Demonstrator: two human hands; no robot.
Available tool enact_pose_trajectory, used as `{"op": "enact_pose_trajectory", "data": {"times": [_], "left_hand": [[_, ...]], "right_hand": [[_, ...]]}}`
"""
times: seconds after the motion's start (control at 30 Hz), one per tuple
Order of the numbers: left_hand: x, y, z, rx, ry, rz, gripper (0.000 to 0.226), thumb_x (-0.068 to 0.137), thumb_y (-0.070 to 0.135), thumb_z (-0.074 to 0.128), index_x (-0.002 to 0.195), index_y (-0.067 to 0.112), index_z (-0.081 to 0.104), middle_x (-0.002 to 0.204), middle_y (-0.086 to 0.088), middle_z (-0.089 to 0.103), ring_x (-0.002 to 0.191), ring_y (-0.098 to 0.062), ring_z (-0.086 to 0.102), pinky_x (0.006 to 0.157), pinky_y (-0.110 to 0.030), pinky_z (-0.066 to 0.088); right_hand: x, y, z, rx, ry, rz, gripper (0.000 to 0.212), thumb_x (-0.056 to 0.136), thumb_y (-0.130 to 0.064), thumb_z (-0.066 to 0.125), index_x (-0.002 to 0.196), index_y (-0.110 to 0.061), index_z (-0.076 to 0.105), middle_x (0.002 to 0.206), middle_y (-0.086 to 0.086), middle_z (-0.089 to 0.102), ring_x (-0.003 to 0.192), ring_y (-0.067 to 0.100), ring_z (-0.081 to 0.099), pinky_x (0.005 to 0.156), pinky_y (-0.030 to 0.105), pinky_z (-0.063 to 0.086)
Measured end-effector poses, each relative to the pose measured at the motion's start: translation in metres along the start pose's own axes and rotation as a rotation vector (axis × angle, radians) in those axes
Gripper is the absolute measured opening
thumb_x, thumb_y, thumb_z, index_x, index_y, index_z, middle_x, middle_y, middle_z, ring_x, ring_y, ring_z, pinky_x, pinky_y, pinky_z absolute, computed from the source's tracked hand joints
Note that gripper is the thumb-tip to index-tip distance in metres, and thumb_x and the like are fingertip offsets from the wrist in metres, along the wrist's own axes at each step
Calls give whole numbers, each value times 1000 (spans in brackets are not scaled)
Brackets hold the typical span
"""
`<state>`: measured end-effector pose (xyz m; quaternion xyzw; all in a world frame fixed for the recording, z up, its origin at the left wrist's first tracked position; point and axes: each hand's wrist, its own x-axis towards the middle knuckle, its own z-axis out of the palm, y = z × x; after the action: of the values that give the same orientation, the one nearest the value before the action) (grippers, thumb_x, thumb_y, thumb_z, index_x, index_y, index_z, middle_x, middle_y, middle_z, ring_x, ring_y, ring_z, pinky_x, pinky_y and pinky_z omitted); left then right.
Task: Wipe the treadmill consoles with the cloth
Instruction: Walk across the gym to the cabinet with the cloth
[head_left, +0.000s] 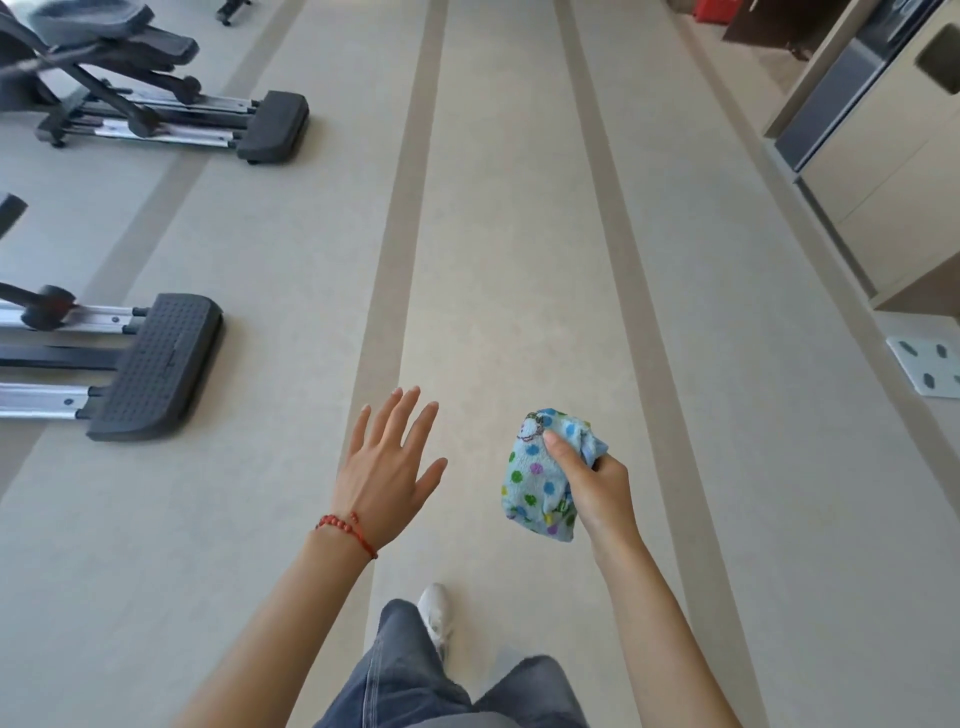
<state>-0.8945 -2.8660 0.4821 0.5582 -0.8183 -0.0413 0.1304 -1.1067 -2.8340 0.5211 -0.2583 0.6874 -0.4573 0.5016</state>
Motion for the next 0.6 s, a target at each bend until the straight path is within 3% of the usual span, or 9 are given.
{"op": "enact_pose_trajectory", "data": {"times": [0.33, 0.6], "left_hand": [[164, -58, 14, 30, 17, -45, 58, 88, 45, 36, 128, 7, 53, 133, -16, 52, 124, -32, 43, 99, -52, 36], [341, -88, 40, 43, 7, -59, 58, 88, 45, 35, 126, 6, 54, 131, -17, 53, 121, -36, 49, 97, -55, 38]], "right_hand": [[150, -81, 54, -1, -15, -8, 9, 80, -28, 70, 81, -23, 63, 80, -7, 69, 73, 4, 65, 55, 16, 50], [318, -166, 82, 33, -40, -8, 9, 81, -28, 69, 83, -22, 64, 81, -6, 70, 71, 4, 66, 53, 15, 51]]}}
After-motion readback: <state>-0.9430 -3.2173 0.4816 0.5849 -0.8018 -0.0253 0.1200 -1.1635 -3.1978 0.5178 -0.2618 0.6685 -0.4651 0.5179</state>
